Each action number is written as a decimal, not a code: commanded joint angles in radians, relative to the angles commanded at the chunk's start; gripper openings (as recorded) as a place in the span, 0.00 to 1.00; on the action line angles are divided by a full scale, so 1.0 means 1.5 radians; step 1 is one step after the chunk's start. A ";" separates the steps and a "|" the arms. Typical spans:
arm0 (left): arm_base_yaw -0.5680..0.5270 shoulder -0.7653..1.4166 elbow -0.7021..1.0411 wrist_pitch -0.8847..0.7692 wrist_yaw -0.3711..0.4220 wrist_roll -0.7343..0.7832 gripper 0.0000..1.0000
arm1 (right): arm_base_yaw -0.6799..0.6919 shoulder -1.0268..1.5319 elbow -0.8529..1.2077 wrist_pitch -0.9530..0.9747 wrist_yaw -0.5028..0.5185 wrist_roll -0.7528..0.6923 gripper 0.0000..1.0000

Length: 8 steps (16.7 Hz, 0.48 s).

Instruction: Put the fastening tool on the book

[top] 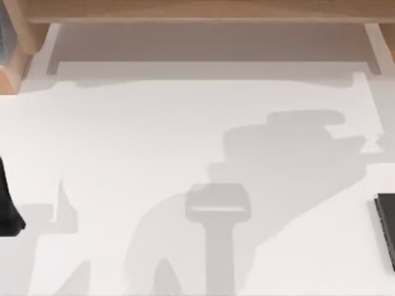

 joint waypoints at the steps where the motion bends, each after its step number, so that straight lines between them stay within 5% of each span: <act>1: 0.000 0.000 0.000 0.000 0.000 0.000 1.00 | -0.002 0.051 0.052 -0.030 -0.002 -0.018 1.00; 8: 0.000 0.000 0.000 0.000 0.000 0.000 1.00 | 0.004 0.385 0.371 -0.176 -0.016 -0.134 1.00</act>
